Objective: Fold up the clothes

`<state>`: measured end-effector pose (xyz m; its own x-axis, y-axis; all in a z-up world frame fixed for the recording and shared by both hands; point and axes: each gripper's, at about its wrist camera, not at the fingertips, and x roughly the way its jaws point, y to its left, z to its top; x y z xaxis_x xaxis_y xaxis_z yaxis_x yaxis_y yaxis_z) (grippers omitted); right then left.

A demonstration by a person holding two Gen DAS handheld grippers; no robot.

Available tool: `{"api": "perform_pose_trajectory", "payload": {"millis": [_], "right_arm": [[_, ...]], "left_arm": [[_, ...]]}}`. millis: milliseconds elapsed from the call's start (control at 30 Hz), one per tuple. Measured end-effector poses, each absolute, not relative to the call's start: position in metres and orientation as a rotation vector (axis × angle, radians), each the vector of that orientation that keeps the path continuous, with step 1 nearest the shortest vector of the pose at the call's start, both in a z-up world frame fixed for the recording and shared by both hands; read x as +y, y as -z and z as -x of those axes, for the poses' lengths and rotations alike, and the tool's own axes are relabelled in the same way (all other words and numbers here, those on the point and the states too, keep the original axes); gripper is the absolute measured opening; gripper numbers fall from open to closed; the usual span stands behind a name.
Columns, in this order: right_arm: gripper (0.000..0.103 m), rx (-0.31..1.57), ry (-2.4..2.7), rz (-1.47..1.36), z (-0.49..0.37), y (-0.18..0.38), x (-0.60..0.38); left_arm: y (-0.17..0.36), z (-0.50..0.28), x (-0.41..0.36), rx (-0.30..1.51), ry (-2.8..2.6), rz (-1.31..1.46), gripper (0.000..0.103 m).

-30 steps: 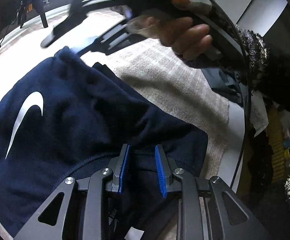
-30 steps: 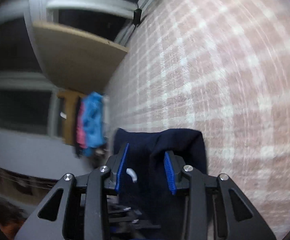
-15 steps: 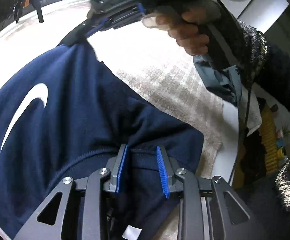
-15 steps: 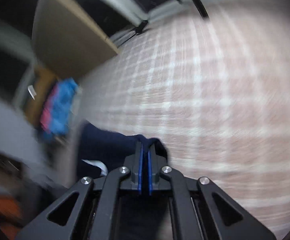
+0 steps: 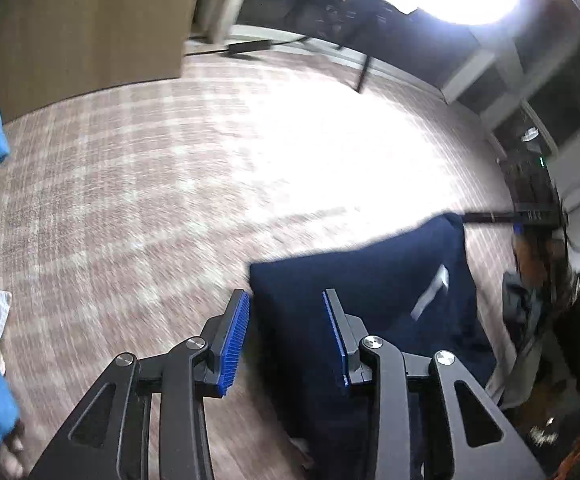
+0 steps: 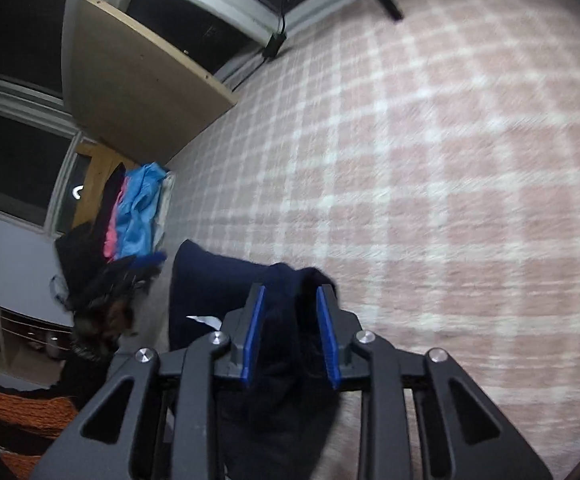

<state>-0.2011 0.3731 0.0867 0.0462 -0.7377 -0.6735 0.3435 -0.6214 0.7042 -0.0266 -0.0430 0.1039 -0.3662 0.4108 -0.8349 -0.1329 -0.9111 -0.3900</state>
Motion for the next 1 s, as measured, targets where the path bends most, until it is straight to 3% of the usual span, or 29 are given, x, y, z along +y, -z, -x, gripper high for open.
{"api": "perform_pose_trajectory", "payload": {"millis": [133, 167, 200, 267, 300, 433, 567, 733, 800, 867, 900, 933, 1000], "right_arm": [[0.026, -0.420, 1.658, -1.534, 0.203, -0.079, 0.356], [0.026, -0.418, 1.661, -1.535, 0.203, -0.078, 0.353], [0.026, -0.408, 1.679, -1.527, 0.203, -0.079, 0.351], [0.007, -0.366, 1.740, -1.499, 0.202, -0.082, 0.348], [0.005, -0.330, 1.786, -1.476, 0.201, -0.086, 0.349], [0.008, -0.352, 1.870, -1.540, 0.206, -0.076, 0.368], [0.009, -0.383, 1.985, -1.459, 0.200, -0.102, 0.387], [0.009, -0.156, 1.923, -1.333, 0.175, -0.122, 0.338], [0.009, -0.050, 1.876, -1.327, 0.167, -0.114, 0.312], [0.008, 0.055, 1.887, -1.372, 0.168, -0.094, 0.300], [0.000, 0.108, 1.891, -1.394, 0.168, -0.084, 0.293], [0.000, 0.127, 1.916, -1.383, 0.170, -0.081, 0.296], [0.000, 0.153, 2.013, -1.400, 0.172, -0.090, 0.313]], "left_arm": [[-0.084, 0.047, -0.035, -0.403, -2.233, 1.548, 0.032], [-0.081, 0.048, -0.030, -0.389, -2.228, 1.544, 0.005], [-0.078, 0.049, -0.027, -0.374, -2.235, 1.541, 0.003], [-0.080, 0.043, -0.024, -0.354, -2.283, 1.526, 0.003], [-0.084, 0.038, -0.026, -0.333, -2.325, 1.501, 0.003], [-0.083, 0.035, -0.033, -0.316, -2.405, 1.526, 0.004], [-0.102, 0.033, -0.040, -0.272, -2.542, 1.520, 0.003], [-0.125, 0.026, -0.006, -0.193, -2.443, 1.397, 0.004], [-0.118, 0.027, 0.012, -0.182, -2.369, 1.373, 0.011], [-0.095, 0.034, 0.020, -0.150, -2.352, 1.446, 0.011], [-0.085, 0.037, 0.020, -0.142, -2.350, 1.480, 0.011], [-0.078, 0.038, 0.015, -0.149, -2.358, 1.495, 0.005], [-0.085, 0.030, 0.004, -0.158, -2.384, 1.499, 0.004]]}}
